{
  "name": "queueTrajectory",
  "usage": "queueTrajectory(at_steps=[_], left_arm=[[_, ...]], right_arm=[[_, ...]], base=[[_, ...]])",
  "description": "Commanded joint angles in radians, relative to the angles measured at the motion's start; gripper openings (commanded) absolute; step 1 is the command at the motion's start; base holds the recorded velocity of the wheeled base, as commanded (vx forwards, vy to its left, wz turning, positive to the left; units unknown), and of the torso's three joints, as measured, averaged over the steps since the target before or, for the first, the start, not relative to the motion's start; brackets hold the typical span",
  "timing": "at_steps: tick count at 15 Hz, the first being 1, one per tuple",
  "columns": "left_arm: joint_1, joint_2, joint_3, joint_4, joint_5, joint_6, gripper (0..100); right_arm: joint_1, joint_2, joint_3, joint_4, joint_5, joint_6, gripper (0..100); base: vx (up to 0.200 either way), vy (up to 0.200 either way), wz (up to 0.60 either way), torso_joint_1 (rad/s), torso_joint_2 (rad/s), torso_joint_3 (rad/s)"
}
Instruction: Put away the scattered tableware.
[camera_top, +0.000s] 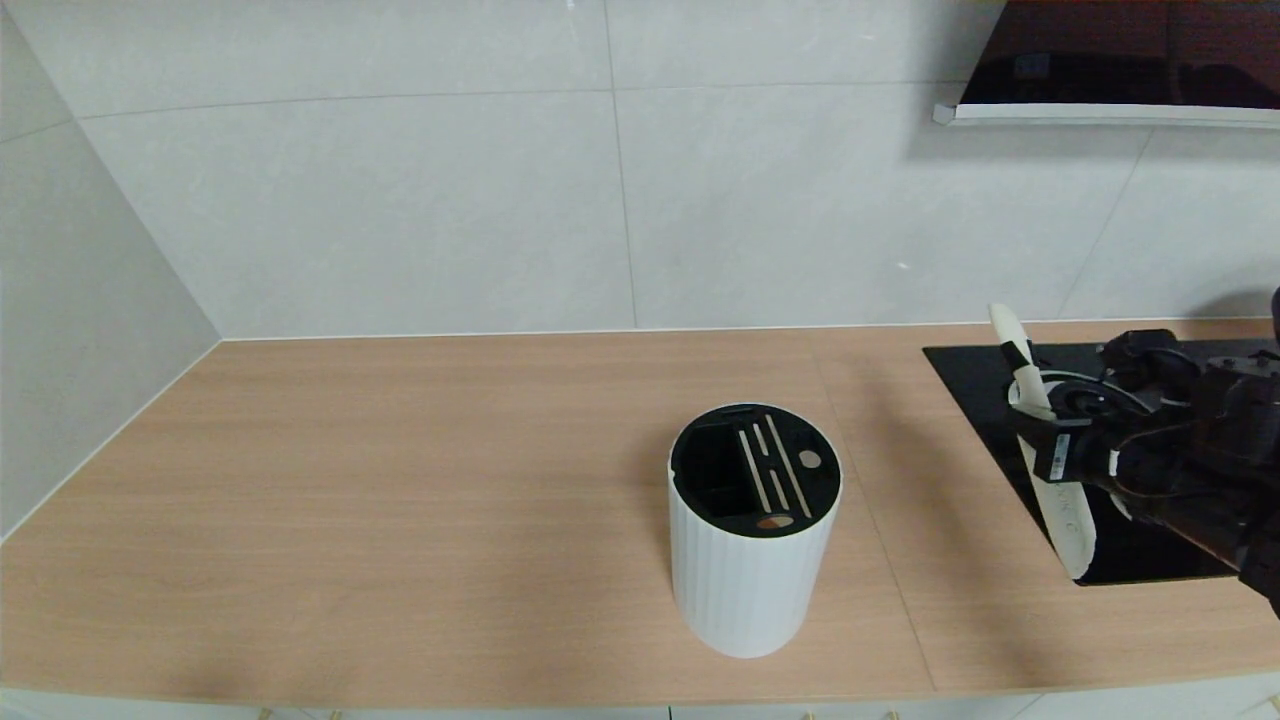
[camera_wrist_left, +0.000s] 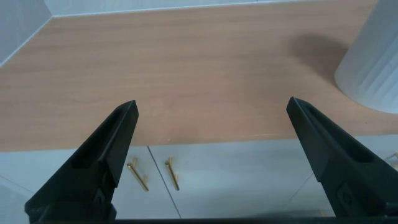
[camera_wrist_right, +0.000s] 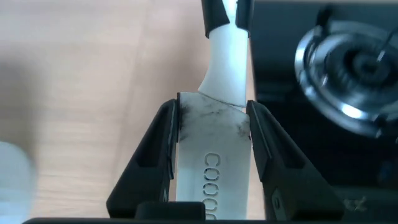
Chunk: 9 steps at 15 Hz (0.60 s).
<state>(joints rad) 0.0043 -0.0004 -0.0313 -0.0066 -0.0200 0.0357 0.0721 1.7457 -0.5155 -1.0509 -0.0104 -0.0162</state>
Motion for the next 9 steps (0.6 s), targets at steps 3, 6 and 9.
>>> queueTrajectory(at_steps=[3,6,9], left_arm=[[-0.030,0.194,-0.288,0.160,-0.232,0.006,100],[-0.032,0.465,-0.472,0.155,-0.425,0.006,100],[-0.084,0.775,-0.631,0.140,-0.595,-0.005,100]], right_arm=[[0.025,-0.209,-0.106,0.054,0.141,-0.001,0],[0.135,-0.262,-0.296,0.288,0.078,0.001,0],[0.276,-0.262,-0.350,0.310,0.004,0.001,0]], base=[[0.000,0.000,0.00,0.000,0.00,0.000],[0.000,0.000,0.00,0.000,0.00,0.000],[0.000,0.000,0.00,0.000,0.00,0.000]])
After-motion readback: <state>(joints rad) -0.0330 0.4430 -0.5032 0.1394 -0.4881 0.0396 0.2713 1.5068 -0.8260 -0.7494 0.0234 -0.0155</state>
